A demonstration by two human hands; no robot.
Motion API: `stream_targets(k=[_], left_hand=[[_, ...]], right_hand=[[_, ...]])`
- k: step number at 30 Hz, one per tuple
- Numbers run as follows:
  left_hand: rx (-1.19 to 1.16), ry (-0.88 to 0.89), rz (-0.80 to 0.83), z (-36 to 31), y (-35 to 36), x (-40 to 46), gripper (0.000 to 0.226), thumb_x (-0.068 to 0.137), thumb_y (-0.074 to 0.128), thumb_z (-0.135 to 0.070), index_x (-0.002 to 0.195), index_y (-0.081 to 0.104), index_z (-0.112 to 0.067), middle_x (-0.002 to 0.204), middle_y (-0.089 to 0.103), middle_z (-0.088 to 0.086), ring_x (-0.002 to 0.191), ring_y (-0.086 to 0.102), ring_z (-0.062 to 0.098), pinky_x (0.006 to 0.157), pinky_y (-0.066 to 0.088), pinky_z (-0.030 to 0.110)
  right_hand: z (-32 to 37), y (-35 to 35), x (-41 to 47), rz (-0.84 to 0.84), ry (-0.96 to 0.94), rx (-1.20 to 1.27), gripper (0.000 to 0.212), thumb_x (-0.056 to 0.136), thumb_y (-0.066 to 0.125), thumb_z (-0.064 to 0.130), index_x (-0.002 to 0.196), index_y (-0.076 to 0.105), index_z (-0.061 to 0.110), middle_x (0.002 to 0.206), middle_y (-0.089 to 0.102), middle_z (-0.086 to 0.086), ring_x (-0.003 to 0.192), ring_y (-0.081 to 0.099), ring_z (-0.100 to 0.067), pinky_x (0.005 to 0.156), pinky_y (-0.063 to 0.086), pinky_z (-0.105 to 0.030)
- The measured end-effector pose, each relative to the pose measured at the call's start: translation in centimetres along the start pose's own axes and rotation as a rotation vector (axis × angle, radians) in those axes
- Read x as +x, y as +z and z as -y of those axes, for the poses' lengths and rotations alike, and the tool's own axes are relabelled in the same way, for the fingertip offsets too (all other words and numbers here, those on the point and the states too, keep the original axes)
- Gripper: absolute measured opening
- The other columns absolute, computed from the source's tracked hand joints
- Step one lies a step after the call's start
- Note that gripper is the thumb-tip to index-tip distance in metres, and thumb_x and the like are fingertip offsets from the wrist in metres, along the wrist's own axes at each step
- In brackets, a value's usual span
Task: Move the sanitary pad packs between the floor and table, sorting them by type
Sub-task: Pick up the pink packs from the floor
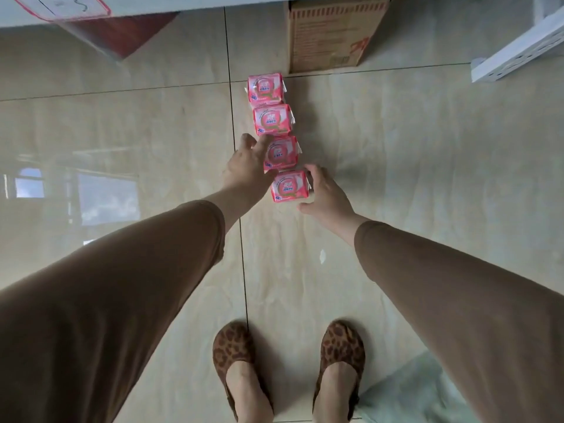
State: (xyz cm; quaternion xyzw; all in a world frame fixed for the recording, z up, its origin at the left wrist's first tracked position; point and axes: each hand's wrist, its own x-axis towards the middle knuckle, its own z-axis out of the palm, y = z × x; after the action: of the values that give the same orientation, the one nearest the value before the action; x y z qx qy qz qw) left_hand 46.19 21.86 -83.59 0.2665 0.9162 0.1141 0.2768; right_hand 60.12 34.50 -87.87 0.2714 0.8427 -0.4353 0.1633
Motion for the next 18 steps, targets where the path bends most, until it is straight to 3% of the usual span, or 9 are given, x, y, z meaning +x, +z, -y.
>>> stream_targets(k=[3, 8, 13, 16, 18], left_hand=[[-0.033, -0.018, -0.044, -0.5, 1.2, 0.9, 0.066, 0.086, 0.068, -0.035, 0.143, 0.036, -0.024, 0.132, 0.041, 0.010, 0.106, 0.058, 0.033, 0.086, 0.054, 0.044], [-0.111, -0.057, -0.123, -0.8, 2.7, 1.4, 0.067, 0.081, 0.073, -0.037, 0.138, 0.041, -0.023, 0.121, 0.045, 0.006, 0.095, 0.058, 0.026, 0.072, 0.047, 0.034], [-0.161, -0.122, -0.136, -1.3, 3.3, 1.7, 0.058, 0.078, 0.075, -0.026, 0.128, 0.045, -0.021, 0.117, 0.048, 0.004, 0.092, 0.059, 0.029, 0.074, 0.052, 0.038], [-0.149, -0.099, -0.104, -1.4, 2.8, 0.4, 0.048, 0.077, 0.072, -0.017, 0.118, 0.047, -0.016, 0.111, 0.052, 0.004, 0.090, 0.058, 0.029, 0.068, 0.046, 0.036], [-0.158, -0.082, -0.085, -1.5, 1.6, -1.6, 0.045, 0.078, 0.071, -0.021, 0.115, 0.048, -0.015, 0.107, 0.054, 0.005, 0.089, 0.058, 0.028, 0.067, 0.043, 0.034]], right_hand=[[-0.6, 0.7, 0.6, -0.024, -0.025, -0.021, 0.065, 0.076, 0.074, 0.015, 0.132, 0.044, 0.025, 0.124, 0.049, -0.001, 0.102, 0.062, -0.023, 0.078, 0.054, -0.039], [-1.1, 1.1, 0.8, -0.010, -0.024, 0.048, 0.070, 0.073, 0.078, 0.018, 0.135, 0.045, 0.028, 0.124, 0.050, 0.002, 0.107, 0.060, -0.021, 0.080, 0.055, -0.041], [-0.9, 1.0, 0.2, -0.007, -0.017, 0.088, 0.063, 0.071, 0.081, 0.019, 0.126, 0.052, 0.024, 0.119, 0.055, 0.001, 0.102, 0.062, -0.022, 0.084, 0.054, -0.043], [-1.2, -0.1, -2.5, 0.004, -0.005, 0.057, 0.050, 0.074, 0.079, 0.028, 0.114, 0.050, 0.027, 0.108, 0.060, 0.005, 0.091, 0.062, -0.017, 0.077, 0.054, -0.038], [-0.9, -1.7, -5.1, -0.005, 0.015, 0.067, 0.045, 0.074, 0.077, 0.033, 0.107, 0.047, 0.029, 0.100, 0.063, 0.011, 0.082, 0.062, -0.015, 0.069, 0.051, -0.034]])
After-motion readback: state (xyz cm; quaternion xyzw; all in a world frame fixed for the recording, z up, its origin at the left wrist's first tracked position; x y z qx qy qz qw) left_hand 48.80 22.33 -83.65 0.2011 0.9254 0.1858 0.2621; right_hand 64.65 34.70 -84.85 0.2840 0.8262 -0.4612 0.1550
